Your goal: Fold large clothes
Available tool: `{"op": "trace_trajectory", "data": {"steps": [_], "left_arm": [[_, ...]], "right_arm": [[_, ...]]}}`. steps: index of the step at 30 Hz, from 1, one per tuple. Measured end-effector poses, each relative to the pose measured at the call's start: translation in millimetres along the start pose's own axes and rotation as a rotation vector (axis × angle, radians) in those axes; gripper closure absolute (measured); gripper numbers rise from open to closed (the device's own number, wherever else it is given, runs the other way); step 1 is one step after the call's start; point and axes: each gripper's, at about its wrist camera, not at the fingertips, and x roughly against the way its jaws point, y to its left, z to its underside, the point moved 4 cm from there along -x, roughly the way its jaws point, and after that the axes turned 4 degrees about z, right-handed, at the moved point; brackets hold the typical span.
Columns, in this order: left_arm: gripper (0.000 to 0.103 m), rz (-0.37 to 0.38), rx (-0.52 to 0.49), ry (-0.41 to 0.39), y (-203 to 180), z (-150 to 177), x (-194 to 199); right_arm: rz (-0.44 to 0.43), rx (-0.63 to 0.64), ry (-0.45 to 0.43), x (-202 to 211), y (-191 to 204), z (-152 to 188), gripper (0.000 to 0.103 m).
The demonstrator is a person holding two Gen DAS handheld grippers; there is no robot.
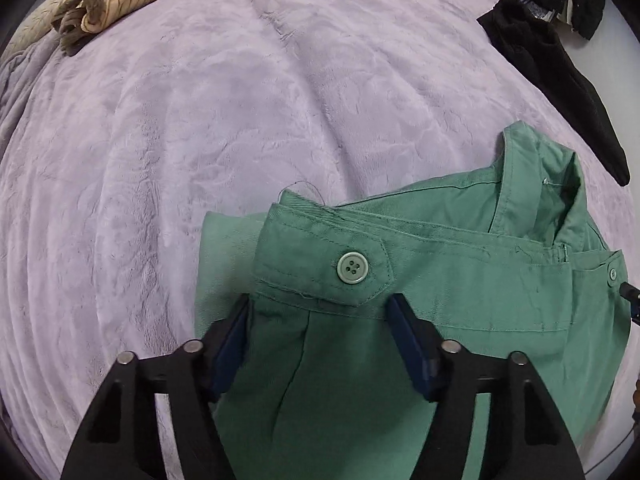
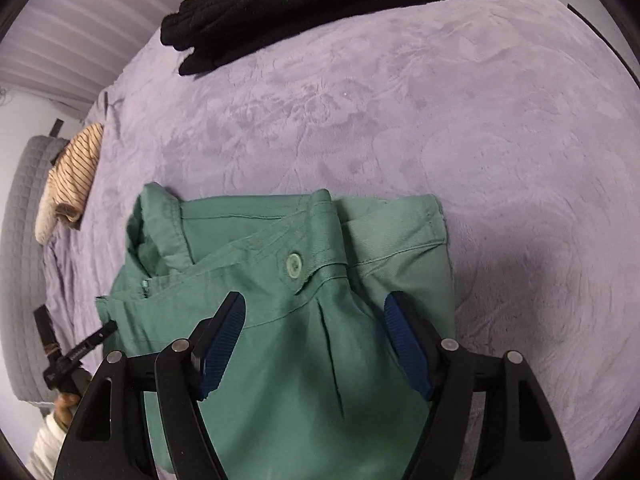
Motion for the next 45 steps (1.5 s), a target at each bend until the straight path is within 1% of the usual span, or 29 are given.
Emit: {"op": "trace_trajectory", "data": {"steps": [1, 2, 3, 5, 6, 8, 10, 12, 14, 16, 19, 20, 21, 22, 23, 24, 25, 26, 28, 29, 30, 31, 32, 36, 38, 40, 42, 44, 45], "left_arm": [[0.084, -0.024, 0.002, -0.009, 1.9, 0.3, 2.1], [0.089, -0.021, 0.023, -0.023, 6.0, 1.0, 8.2], [0.090, 0.008, 0.048, -0.045, 9.9, 1.8, 16.8], [0.090, 0.057, 0.075, -0.097, 18.6, 4.5, 40.0], [0.090, 0.071, 0.075, -0.119, 22.0, 5.6, 50.0], [0.090, 0.076, 0.069, -0.144, 26.9, 6.1, 62.0], [0.090, 0.054, 0.062, -0.137, 29.9, 3.5, 55.7], [0.090, 0.043, 0.068, -0.098, 29.9, 3.1, 32.0], [0.090, 0.002, 0.062, -0.061, 27.7, 6.0, 2.1], [0.087, -0.029, 0.052, -0.058, 25.2, 9.6, -13.1], [0.082, -0.048, 0.042, -0.075, 24.0, 11.4, -17.5], [0.082, -0.037, 0.043, -0.075, 25.0, 11.6, -17.2], [0.076, -0.031, 0.049, -0.075, 27.7, 11.8, -14.9], [0.063, -0.038, 0.059, -0.076, 32.0, 12.1, -10.9], [0.053, -0.066, 0.071, -0.081, 37.2, 12.1, -5.2], [0.036, -0.112, 0.081, -0.090, 42.6, 11.9, 1.4], [0.035, -0.136, 0.086, -0.107, 47.3, 12.1, 9.4], [0.035, -0.129, 0.091, -0.116, 51.0, 13.2, 16.9], [0.035, -0.126, 0.101, -0.117, 57.2, 18.8, 30.8], [0.035, -0.128, 0.101, -0.121, 58.5, 22.9, 37.7], [0.035, -0.125, 0.099, -0.126, 58.9, 28.3, 45.1], [0.035, -0.115, 0.097, -0.131, 59.4, 34.5, 53.0], [0.035, -0.102, 0.096, -0.135, 61.0, 42.0, 61.4], [0.035, -0.046, 0.073, -0.109, 36.8, 77.0, 74.5], [0.035, -0.052, 0.044, -0.074, 25.2, 97.6, 65.1], [0.035, -0.077, 0.045, -0.026, 23.0, 117.7, 48.4], [0.035, -0.100, 0.039, -0.009, 28.0, 133.5, 34.6], [0.030, -0.076, 0.061, -0.010, 38.7, 143.0, 29.8], [0.026, -0.063, 0.086, -0.009, 45.7, 145.8, 29.8]], "right_arm": [[0.032, 0.012, 0.013, -6.4, 0.7, 1.1, 0.056], [0.062, 0.029, 0.028, -11.1, 1.3, 4.2, 0.100], [0.068, 0.047, 0.027, -10.8, 4.8, 7.8, 0.099], [0.101, 0.140, -0.047, 7.1, 21.2, 12.8, 0.099], [0.096, 0.189, -0.077, 17.2, 30.7, 14.4, 0.099], [0.078, 0.260, -0.133, 37.6, 45.0, 14.5, 0.099], [0.072, 0.293, -0.158, 46.0, 49.6, 6.7, 0.099], [0.086, 0.267, -0.137, 33.5, 40.3, -2.9, 0.099], [0.112, 0.231, -0.092, 9.0, 28.0, -5.9, 0.099], [0.143, 0.201, -0.037, -22.1, 17.1, 0.9, 0.097], [0.137, 0.185, -0.065, -36.1, 11.9, 6.9, 0.098], [0.123, 0.171, -0.070, -35.2, 9.7, 7.3, 0.098], [0.108, 0.162, -0.071, -33.2, 7.6, 7.2, 0.097], [0.099, 0.151, -0.066, -31.0, 4.2, 7.1, 0.094], [0.096, 0.128, -0.059, -26.4, -1.1, 6.8, 0.088], [0.105, 0.104, -0.056, -21.3, -6.8, 6.9, 0.084], [0.125, 0.079, -0.060, -14.7, -13.2, 7.0, 0.075], [0.142, 0.052, -0.067, -6.3, -19.9, 7.8, 0.069], [0.176, 0.016, -0.089, 12.5, -29.9, 11.7, 0.069], [0.183, 0.008, -0.108, 23.3, -33.2, 15.0, 0.071], [0.184, 0.010, -0.122, 31.4, -33.6, 18.7, 0.076], [0.182, 0.020, -0.133, 38.8, -32.3, 22.8, 0.090], [0.165, 0.035, -0.137, 45.5, -28.7, 29.8, 0.093], [0.062, 0.131, -0.108, 56.7, 3.7, 69.0, 0.093], [0.051, 0.185, -0.071, 49.4, 18.7, 93.6, 0.093], [0.098, 0.220, -0.047, 36.4, 19.8, 114.9, 0.093], [0.176, 0.217, -0.020, 20.1, 6.1, 128.9, 0.093], [0.224, 0.185, -0.005, 10.3, -18.6, 139.7, 0.099], [0.206, 0.165, -0.011, 10.0, -29.0, 143.2, 0.101]]}}
